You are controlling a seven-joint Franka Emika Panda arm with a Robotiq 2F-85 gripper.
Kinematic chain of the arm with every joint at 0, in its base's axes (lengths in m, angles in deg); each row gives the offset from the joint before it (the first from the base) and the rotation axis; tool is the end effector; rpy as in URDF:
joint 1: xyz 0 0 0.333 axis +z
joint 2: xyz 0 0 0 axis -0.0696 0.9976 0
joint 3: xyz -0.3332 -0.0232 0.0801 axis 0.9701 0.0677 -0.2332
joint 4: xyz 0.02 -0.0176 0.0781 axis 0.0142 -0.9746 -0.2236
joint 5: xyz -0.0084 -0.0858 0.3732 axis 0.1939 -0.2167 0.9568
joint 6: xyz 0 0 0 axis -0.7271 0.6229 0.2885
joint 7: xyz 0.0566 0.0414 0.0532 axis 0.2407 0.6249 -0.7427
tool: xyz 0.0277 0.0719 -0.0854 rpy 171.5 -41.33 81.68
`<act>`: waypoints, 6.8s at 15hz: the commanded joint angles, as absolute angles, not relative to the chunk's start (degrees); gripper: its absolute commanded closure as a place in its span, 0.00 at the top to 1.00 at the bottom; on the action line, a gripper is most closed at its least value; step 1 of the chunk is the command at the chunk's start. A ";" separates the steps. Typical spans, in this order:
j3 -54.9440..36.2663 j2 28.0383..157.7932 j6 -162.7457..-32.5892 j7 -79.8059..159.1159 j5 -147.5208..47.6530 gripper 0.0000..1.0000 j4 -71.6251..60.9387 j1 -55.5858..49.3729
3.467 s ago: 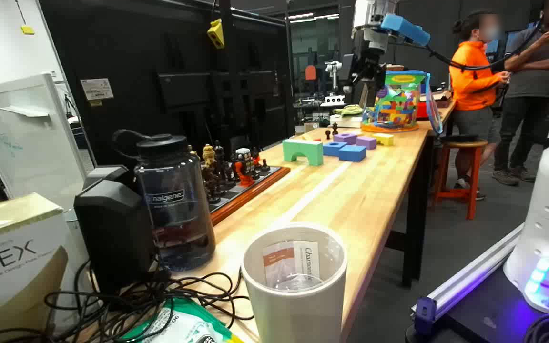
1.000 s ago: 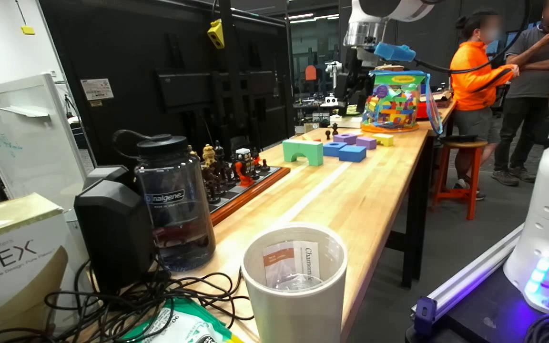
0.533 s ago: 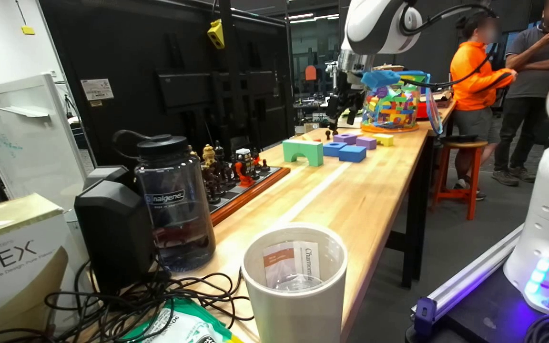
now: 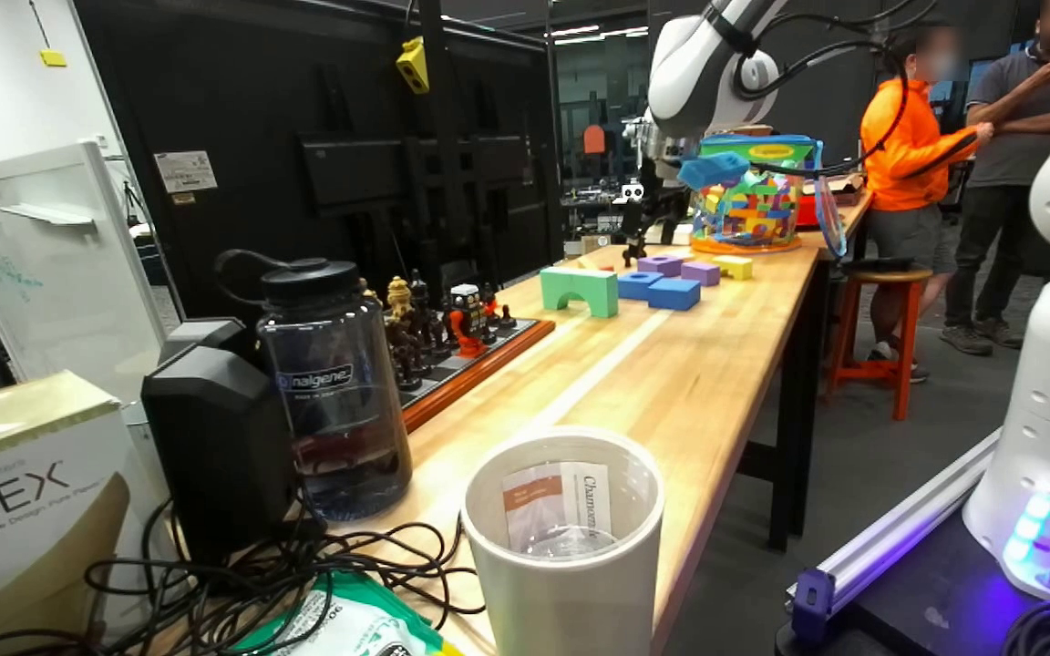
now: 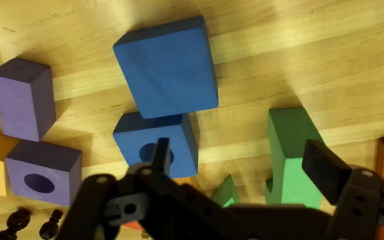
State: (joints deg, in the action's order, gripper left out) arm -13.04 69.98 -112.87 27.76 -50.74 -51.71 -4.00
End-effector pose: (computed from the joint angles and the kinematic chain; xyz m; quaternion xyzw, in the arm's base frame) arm 0.4935 -0.0011 0.4095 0.9845 0.0858 0.1502 0.0303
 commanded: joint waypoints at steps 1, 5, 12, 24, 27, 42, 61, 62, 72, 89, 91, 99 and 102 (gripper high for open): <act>-12.70 72.48 -111.29 26.86 -52.29 1.00 -48.24 -4.41; -12.71 72.26 -112.05 27.61 -51.23 1.00 -49.17 -4.17; -12.43 73.40 -112.63 25.67 -50.63 1.00 -48.53 -4.19; -12.69 84.19 -114.96 12.55 -43.95 1.00 -40.20 -5.29; -13.28 87.18 -113.66 10.89 -43.40 1.00 -37.02 -6.12; -16.99 93.33 -109.76 6.37 -41.82 1.00 -29.71 -10.96; -17.61 91.10 -110.71 6.68 -41.89 1.00 -33.29 -10.80; -17.60 91.05 -110.85 6.71 -41.89 1.00 -33.47 -10.79; -17.60 89.15 -114.36 6.35 -41.51 0.74 -38.21 -11.06; -16.47 86.07 -116.24 9.03 -45.35 0.06 -40.24 -9.81; -16.09 84.48 -115.35 10.30 -47.24 0.06 -40.28 -9.12; -15.10 76.02 -113.06 14.41 -51.99 0.06 -46.23 -7.18; -14.53 72.90 -112.81 14.43 -52.94 0.06 -49.68 -6.88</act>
State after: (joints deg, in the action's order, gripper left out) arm -15.76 78.08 -113.54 13.44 -51.29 -44.86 -7.89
